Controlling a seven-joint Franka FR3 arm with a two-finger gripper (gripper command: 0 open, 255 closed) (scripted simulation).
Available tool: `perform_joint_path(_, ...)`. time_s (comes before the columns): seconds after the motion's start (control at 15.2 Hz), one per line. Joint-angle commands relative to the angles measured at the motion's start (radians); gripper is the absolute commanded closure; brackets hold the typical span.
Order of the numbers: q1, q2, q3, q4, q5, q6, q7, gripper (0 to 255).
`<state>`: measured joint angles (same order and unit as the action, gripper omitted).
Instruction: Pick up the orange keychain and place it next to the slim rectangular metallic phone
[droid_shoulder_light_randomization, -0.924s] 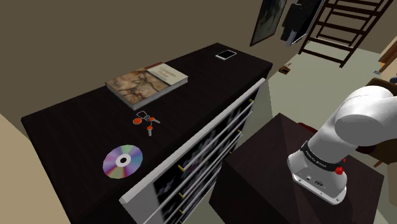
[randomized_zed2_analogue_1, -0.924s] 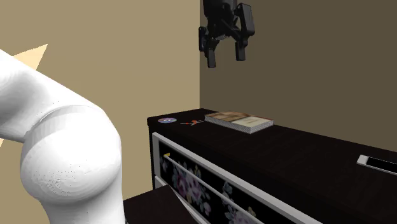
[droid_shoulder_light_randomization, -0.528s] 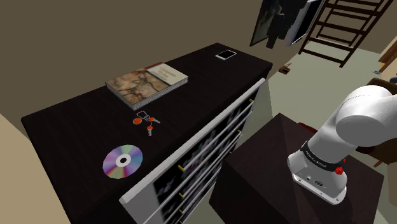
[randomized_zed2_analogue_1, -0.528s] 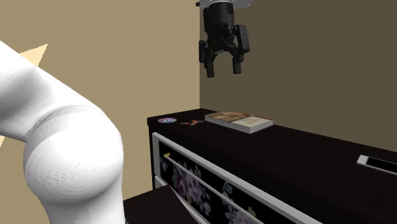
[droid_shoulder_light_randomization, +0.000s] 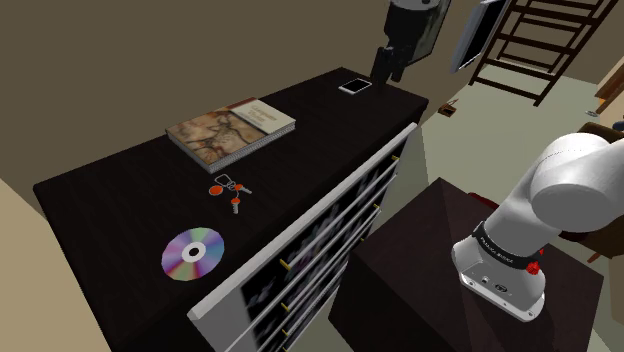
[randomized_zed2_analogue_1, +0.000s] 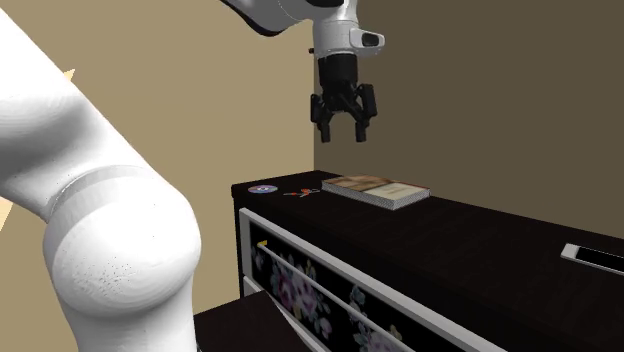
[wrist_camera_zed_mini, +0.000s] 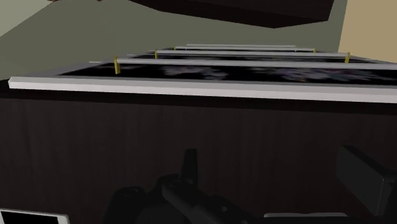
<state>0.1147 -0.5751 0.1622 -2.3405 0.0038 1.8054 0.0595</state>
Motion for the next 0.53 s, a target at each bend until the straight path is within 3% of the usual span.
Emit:
perform_joint_path(0.0,0.014,0.051,0.024,0.005,0.013,0.048,0.015,0)
perform_joint_path(0.46,0.053,0.250,0.108,0.074,0.031,0.183,0.070,0)
